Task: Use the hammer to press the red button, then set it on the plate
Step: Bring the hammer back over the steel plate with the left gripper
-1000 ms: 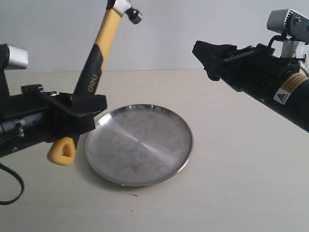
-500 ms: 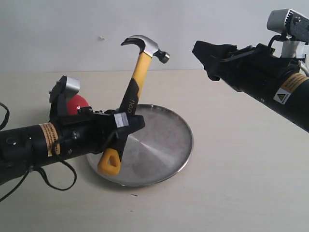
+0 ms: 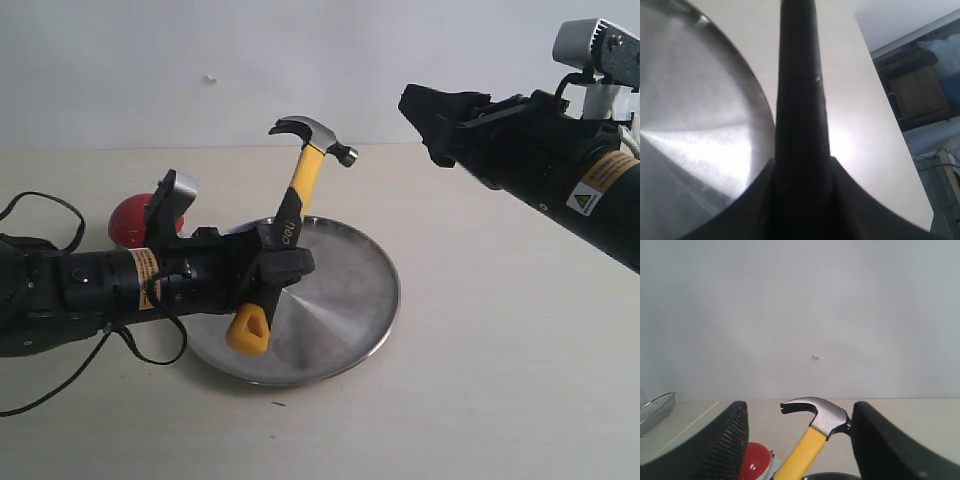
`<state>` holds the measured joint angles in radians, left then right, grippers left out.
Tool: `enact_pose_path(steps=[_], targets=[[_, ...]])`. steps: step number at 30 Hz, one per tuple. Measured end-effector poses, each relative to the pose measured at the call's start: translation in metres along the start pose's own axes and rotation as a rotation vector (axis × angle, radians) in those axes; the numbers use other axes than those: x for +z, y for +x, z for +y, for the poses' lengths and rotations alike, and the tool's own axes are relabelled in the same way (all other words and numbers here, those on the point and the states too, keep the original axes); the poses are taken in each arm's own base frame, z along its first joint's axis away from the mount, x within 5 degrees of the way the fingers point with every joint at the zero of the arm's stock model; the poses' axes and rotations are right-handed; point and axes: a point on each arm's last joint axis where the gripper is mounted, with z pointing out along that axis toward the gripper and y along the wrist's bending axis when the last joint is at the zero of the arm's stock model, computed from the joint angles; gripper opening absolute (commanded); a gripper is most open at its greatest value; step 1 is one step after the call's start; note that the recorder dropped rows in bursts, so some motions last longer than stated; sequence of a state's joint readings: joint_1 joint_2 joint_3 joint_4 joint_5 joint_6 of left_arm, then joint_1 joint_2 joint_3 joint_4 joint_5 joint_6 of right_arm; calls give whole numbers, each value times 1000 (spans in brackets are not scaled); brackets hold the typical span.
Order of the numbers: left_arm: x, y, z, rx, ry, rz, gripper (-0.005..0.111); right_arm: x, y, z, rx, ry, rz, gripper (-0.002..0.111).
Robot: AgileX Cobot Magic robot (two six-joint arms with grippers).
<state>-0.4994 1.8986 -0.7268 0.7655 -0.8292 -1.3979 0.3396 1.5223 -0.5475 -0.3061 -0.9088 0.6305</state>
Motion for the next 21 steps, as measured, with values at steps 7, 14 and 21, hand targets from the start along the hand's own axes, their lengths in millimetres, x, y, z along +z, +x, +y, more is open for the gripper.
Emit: enact_pose_path(steps=[7, 14, 21], targets=[[8, -3, 13, -4, -124, 27, 0, 0, 0, 0, 0, 0, 0, 59], [8, -2, 22, 32, -222, 46, 0, 0, 0, 0, 0, 0, 0, 59], [7, -2, 26, 77, -267, 61, 0, 0, 0, 0, 0, 0, 0, 59]])
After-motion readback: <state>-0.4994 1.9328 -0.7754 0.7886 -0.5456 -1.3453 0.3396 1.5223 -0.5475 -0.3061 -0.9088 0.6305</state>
